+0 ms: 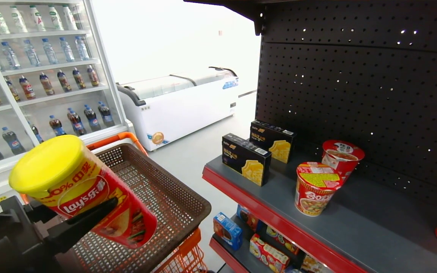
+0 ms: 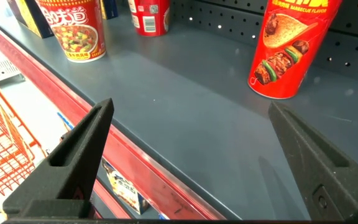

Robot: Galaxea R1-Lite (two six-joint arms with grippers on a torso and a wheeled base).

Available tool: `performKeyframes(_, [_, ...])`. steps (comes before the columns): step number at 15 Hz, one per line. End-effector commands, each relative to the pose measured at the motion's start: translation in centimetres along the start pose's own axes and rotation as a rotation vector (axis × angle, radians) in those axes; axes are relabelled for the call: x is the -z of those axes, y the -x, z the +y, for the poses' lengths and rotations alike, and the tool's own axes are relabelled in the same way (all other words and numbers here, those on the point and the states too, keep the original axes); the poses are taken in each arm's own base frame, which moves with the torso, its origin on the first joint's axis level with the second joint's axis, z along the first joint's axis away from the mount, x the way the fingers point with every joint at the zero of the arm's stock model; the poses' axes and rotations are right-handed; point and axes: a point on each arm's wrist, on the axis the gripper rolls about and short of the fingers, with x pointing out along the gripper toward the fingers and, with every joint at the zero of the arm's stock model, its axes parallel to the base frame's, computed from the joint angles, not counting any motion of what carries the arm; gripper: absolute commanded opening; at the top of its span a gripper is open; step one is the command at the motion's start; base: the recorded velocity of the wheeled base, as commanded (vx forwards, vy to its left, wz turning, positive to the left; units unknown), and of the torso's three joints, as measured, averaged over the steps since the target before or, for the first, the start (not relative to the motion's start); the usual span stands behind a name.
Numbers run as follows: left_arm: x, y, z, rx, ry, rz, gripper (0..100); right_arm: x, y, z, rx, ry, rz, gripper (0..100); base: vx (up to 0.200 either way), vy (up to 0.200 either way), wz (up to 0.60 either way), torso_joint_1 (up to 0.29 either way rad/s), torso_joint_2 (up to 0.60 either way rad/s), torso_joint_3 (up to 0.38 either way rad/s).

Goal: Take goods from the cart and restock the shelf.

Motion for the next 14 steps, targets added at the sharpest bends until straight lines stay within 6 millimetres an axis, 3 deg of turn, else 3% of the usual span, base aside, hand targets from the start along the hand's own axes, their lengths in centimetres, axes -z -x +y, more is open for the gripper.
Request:
performKeyframes(1, [-0.7,0.2,-0.1,0.006,-0.003,-0.011,0,0.0,0.0,0.0,0.0,0.0,-0.001,100,0.0,0.0,0.0,0.0,0.0,0.0])
performKeyframes(6, [-1.1,0.5,-1.3,0.106,-0.004,0.02,0,0.0,0.0,0.0,0.0,0.0,-0.001,100,0.0,0.0,0.0,0.0,0.0,0.0])
performKeyframes(14, [-1.9,-1.5,-2.3,0.252,0.007,0.093,0,0.0,0.0,0.0,0.0,0.0,0.0,100,0.0,0.0,0.0,0.0,0.0,0.0])
